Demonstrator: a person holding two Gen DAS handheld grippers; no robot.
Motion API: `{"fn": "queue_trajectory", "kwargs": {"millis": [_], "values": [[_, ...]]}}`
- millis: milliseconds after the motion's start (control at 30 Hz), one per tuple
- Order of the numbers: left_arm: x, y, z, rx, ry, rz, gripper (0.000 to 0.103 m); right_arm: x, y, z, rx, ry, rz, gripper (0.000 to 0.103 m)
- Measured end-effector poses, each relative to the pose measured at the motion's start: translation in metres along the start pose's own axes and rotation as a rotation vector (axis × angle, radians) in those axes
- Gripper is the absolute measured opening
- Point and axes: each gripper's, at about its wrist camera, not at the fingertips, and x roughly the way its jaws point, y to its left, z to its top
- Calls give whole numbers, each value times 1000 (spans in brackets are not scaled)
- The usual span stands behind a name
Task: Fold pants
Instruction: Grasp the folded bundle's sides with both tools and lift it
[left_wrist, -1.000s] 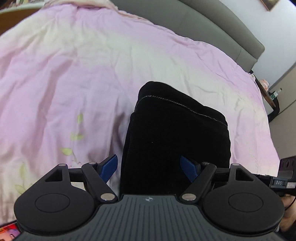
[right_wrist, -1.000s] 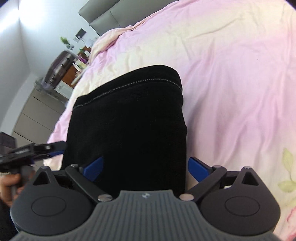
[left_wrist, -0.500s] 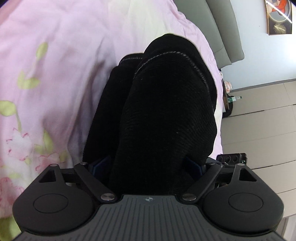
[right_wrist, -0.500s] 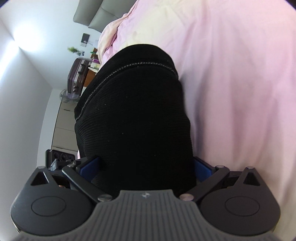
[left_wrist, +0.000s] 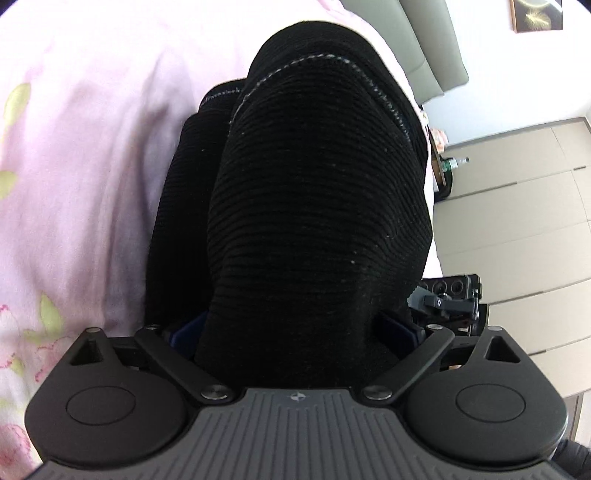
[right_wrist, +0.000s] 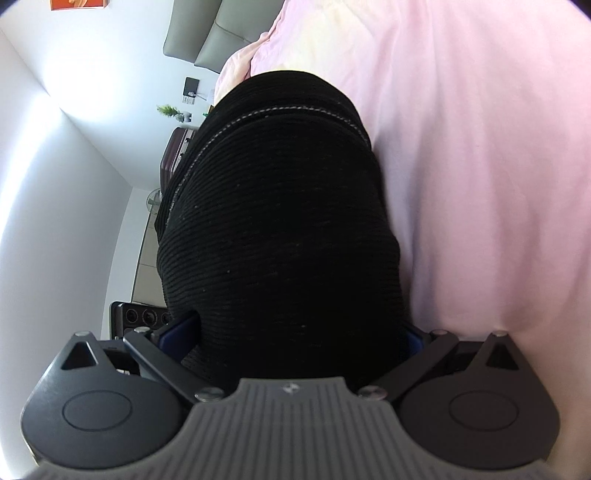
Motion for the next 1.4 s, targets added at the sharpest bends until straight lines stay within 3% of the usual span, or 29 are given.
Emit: {"fn": "queue_trajectory", "kwargs": {"millis": [33, 67, 100, 133, 167, 200, 333, 600, 733, 800, 867, 900, 933, 967, 1100, 1233, 1400], "values": [[-4, -3, -4, 15, -16, 3, 100, 0, 4, -1, -10, 1, -5, 98], [-7, -6, -6, 17, -31, -2, 91, 0, 9, -2, -30, 6, -8, 95], [-12, -9, -10, 13, -49, -13, 71, -2, 15, 0, -52, 3, -10, 86], [-19, -10, -14, -5, -70, -46, 59, -5, 20, -1, -65, -1, -7, 81], [-24, -11, -18, -32, -84, -95, 37, -8, 28, -3, -78, -2, -2, 75], [-28, -14, -23, -45, -90, -134, 32, -12, 34, -4, -90, -3, 10, 72], [-41, -36, -41, 6, -98, -118, 32, -27, 66, -17, -135, -8, 25, 69], [-65, -53, -78, -4, -126, -215, 32, -69, 118, -61, -107, -37, 10, 67], [-37, -58, -86, -50, -69, -247, 35, -95, 125, -64, -75, -58, -69, 65], [-22, -51, -78, -93, -29, -218, 54, -112, 119, -59, -39, -58, -120, 65], [-7, -48, -77, -99, 0, -111, 61, -120, 91, -53, 73, -45, -161, 67], [-2, -45, -76, -102, 10, -96, 62, -121, 74, -52, 146, -41, -165, 69], [0, -41, -75, -120, 17, -93, 64, -122, 59, -52, 204, -34, -176, 73], [-2, -32, -72, -158, 29, -90, 75, -121, 50, -52, 232, -25, -183, 77], [-3, -15, -78, -233, 36, -98, 94, -119, 51, -45, 206, 13, -175, 85], [21, -5, -72, -213, 46, -116, 100, -100, 61, -31, 73, 114, -200, 93], [45, -10, -58, -114, 77, -129, 103, -102, 38, -41, 130, 100, -143, 95]]}}
